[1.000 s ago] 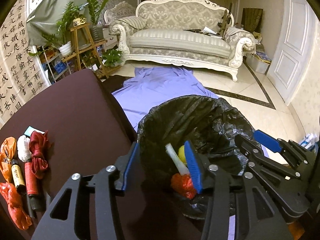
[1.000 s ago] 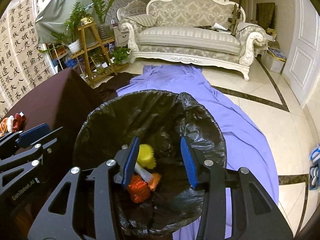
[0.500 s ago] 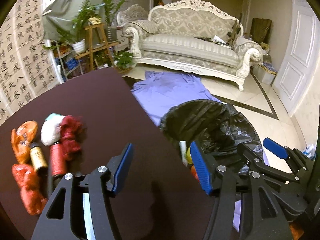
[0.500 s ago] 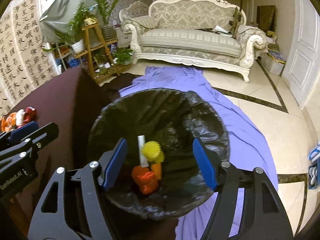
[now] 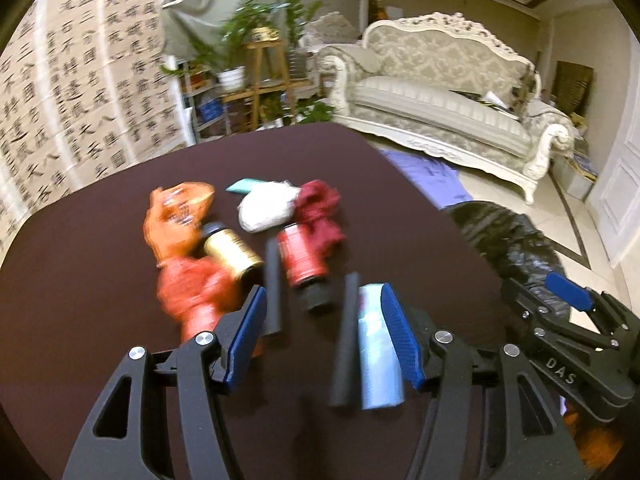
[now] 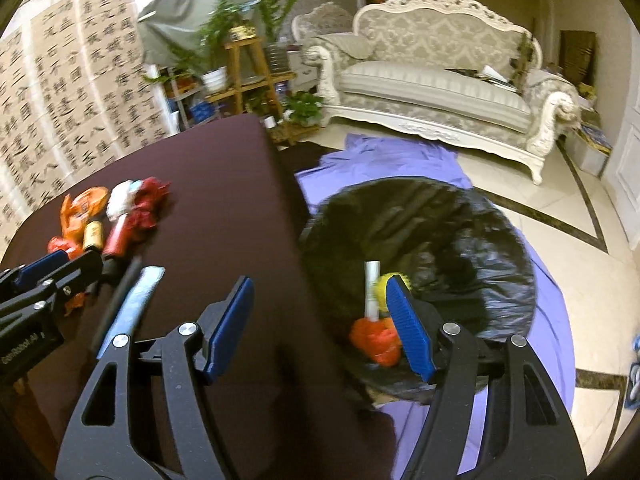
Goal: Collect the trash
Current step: 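Grasp the blue-white toothpaste box with the right gripper, then grasp the red plastic bag with the left gripper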
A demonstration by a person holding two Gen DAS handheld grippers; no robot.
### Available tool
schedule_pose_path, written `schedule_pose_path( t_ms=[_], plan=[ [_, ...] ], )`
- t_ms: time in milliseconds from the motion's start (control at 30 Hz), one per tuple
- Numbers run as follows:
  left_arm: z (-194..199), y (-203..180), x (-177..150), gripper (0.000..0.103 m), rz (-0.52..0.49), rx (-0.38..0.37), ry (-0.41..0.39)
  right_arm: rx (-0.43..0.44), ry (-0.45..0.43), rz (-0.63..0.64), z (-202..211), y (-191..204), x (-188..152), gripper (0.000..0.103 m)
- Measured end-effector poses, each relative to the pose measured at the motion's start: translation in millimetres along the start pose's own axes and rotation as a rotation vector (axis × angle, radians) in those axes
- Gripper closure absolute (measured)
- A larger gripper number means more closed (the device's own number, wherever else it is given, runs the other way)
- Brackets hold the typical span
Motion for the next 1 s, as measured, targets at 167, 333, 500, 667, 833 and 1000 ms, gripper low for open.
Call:
schedule_pose_path(
  t_ms=[167,333,500,667,833,1000],
  plan=[
    [7.8,38.9,-9.1,0.045,0.036,0.057,-0.008,0.045,0.013,0.059,-0.9,37.7,0.6,0.036],
    [15.8,58.4,-13.4,0.045,0.056,0.083,-0.019,0.082,0.026,0.127,-1.5,75.2,1.8,0.036],
    [17.1,71.2,-17.2,0.045,0.071,0.08,-0.02,0.088,0.048,0.185,-6.0,100.5,-0.3,0.037],
    [17.0,72.7,-21.9,0.045,0.074,0.063,-0.015,0.06,0.101,0.239,-14.8,109.2,-6.0,0.052],
    [17.1,73.8,-24.5,0.045,0.08,0.06,-0.012,0.058,0.105,0.247,-13.9,103.8,-7.6,0.069],
    [12.2,78.9,-23.2,0.041,0.111,0.039,0.012,0.038,0.099,0.231,-15.0,95.7,-7.0,0.083]
  ],
)
Point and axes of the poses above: each gripper's, at about its wrist camera, not at the fingertips, and z roughly against the way its jaws point, y to its left, x to its top, the point moved 3 cm from there along -z, roughly the way its jaws point, and after that the axes turned 4 degrees about z, right-handed, at the moved point
